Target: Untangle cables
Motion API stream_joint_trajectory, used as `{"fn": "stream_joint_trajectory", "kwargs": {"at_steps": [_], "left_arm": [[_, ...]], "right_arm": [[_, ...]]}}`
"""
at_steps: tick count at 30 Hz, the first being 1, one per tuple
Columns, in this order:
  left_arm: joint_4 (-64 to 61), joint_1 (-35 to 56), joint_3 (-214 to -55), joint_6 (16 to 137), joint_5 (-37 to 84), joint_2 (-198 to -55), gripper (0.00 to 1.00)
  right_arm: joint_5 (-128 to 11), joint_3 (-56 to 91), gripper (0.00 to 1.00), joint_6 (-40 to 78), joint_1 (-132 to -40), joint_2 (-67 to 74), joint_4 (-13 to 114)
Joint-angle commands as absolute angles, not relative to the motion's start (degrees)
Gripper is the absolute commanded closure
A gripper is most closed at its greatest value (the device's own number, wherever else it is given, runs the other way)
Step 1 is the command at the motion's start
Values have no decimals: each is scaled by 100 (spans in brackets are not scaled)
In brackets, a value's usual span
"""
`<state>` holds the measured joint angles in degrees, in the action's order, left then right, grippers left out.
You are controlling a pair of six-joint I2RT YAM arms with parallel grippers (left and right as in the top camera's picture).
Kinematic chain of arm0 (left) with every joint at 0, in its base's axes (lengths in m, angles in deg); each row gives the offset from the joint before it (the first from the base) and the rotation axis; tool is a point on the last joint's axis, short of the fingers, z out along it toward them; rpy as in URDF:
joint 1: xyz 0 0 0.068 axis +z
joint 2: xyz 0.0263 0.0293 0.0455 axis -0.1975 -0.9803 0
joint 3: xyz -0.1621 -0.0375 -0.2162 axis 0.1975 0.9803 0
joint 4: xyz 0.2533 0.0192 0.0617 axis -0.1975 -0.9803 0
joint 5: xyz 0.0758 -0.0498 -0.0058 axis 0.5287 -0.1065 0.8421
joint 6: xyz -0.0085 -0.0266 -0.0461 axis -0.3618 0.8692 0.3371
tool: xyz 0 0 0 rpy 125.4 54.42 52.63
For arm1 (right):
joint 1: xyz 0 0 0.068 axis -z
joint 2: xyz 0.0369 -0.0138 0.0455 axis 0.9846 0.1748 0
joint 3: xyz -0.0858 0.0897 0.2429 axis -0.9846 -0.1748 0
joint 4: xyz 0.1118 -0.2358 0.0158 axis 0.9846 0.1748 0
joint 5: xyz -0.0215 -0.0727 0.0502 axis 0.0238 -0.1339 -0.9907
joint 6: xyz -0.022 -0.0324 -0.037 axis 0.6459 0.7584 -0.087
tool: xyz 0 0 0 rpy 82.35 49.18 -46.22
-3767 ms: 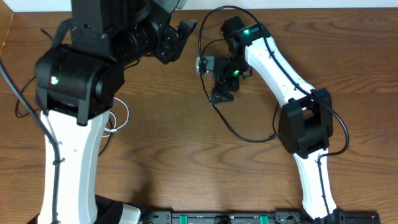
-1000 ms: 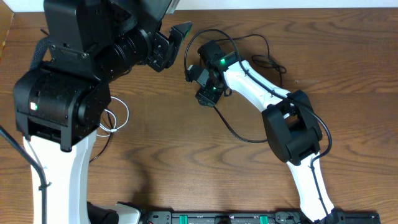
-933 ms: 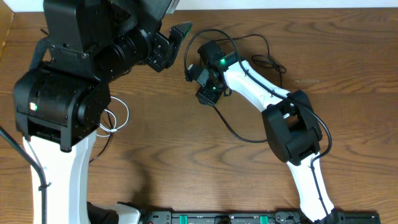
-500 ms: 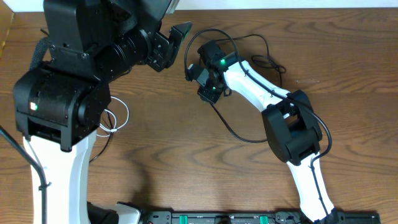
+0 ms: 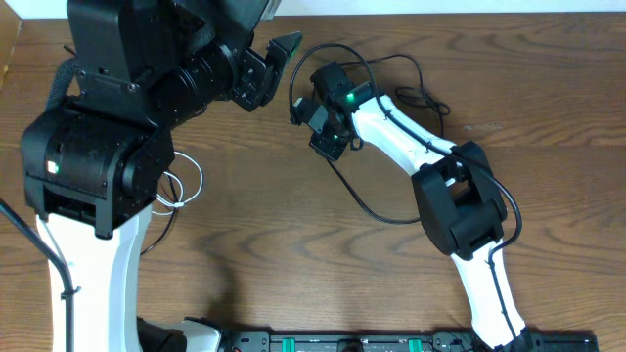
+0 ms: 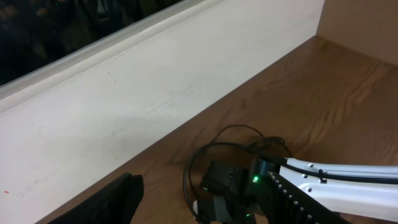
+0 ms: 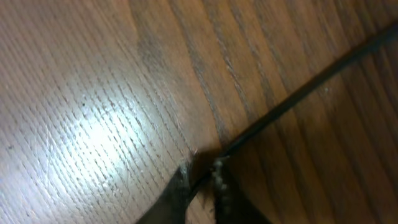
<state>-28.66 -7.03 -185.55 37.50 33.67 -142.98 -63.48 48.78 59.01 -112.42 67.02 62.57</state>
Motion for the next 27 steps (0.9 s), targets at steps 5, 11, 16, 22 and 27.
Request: {"fn": "stream_joint_trajectory", "kwargs": {"at_steps": [5, 11, 16, 22, 27], "left_arm": [[-2861, -690, -18594, 3800, 3406, -14258, 36], [-2861, -690, -18594, 3800, 3406, -14258, 36], [-2859, -690, -18594, 3798, 3406, -14260, 36], [-2859, -690, -18594, 3798, 3409, -14300, 36], [-2861, -690, -18594, 3798, 3409, -14313, 36]], "right_arm": [[-6383, 4832, 98, 5904, -11260, 6553, 6244], [-6339, 4832, 98, 5901, -11220, 6553, 6102], [-6300, 4998, 98, 5877, -10984, 6538, 5909], [-6302, 5597, 93, 5873, -10468, 6516, 6158], [-6396, 6056, 43, 6011, -10197, 6514, 6869]]}}
